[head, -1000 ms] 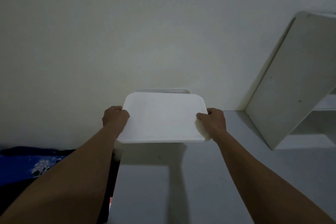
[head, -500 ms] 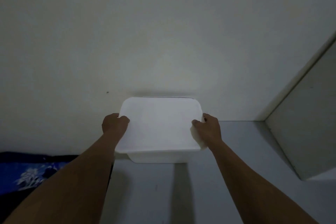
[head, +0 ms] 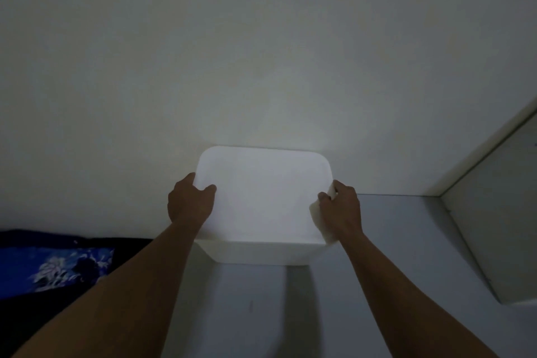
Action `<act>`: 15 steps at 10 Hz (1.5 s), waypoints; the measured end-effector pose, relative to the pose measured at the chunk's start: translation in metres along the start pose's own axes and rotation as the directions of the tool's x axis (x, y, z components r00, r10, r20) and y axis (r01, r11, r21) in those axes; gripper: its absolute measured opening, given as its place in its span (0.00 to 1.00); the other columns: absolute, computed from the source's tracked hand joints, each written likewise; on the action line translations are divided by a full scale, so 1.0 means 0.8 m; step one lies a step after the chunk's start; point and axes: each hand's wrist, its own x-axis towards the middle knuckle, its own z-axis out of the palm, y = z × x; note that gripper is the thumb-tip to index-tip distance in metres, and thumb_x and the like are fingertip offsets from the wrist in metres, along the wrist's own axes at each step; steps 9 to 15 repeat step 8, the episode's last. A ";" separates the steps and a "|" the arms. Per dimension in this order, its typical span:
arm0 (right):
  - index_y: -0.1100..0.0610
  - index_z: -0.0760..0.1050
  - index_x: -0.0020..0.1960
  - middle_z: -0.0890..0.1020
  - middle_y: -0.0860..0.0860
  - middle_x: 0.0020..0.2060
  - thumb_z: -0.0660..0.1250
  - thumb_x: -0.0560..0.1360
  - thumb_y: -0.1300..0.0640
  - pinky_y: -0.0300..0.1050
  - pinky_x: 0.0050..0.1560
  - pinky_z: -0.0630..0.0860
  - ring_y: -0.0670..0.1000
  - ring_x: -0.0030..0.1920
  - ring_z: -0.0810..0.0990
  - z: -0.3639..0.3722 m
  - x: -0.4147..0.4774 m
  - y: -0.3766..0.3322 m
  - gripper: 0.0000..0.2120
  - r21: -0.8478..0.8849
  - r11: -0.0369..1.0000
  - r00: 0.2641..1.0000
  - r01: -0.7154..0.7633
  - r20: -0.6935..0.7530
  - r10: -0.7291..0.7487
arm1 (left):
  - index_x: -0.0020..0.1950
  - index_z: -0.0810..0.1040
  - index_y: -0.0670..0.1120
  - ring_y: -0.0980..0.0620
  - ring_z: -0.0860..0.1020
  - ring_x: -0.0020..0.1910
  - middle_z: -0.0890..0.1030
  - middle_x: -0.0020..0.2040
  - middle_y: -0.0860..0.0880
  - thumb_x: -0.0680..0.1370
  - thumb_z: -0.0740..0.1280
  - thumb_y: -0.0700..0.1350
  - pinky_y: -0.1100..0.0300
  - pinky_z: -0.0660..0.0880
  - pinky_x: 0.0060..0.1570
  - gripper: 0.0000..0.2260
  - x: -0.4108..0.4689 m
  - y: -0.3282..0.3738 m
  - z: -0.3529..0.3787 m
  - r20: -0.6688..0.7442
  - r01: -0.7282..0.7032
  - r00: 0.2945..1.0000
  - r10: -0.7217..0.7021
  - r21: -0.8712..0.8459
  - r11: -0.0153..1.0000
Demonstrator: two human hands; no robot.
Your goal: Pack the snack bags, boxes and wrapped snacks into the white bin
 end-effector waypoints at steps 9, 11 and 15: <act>0.48 0.77 0.64 0.82 0.46 0.59 0.67 0.77 0.45 0.44 0.58 0.77 0.42 0.53 0.81 -0.181 -0.140 -0.121 0.17 -0.040 0.901 0.878 0.431 0.248 -0.409 | 0.76 0.64 0.53 0.50 0.56 0.78 0.61 0.78 0.49 0.82 0.52 0.60 0.51 0.51 0.75 0.24 -0.133 -0.049 -0.008 0.216 -0.527 0.839 0.499 0.096 0.844; 0.48 0.77 0.64 0.82 0.46 0.59 0.67 0.77 0.45 0.44 0.58 0.77 0.42 0.53 0.81 -0.181 -0.140 -0.121 0.17 -0.040 0.901 0.878 0.431 0.248 -0.409 | 0.76 0.64 0.53 0.50 0.56 0.78 0.61 0.78 0.49 0.82 0.52 0.60 0.51 0.51 0.75 0.24 -0.133 -0.049 -0.008 0.216 -0.527 0.839 0.499 0.096 0.844; 0.48 0.77 0.64 0.82 0.46 0.59 0.67 0.77 0.45 0.44 0.58 0.77 0.42 0.53 0.81 -0.181 -0.140 -0.121 0.17 -0.040 0.901 0.878 0.431 0.248 -0.409 | 0.76 0.64 0.53 0.50 0.56 0.78 0.61 0.78 0.49 0.82 0.52 0.60 0.51 0.51 0.75 0.24 -0.133 -0.049 -0.008 0.216 -0.527 0.839 0.499 0.096 0.844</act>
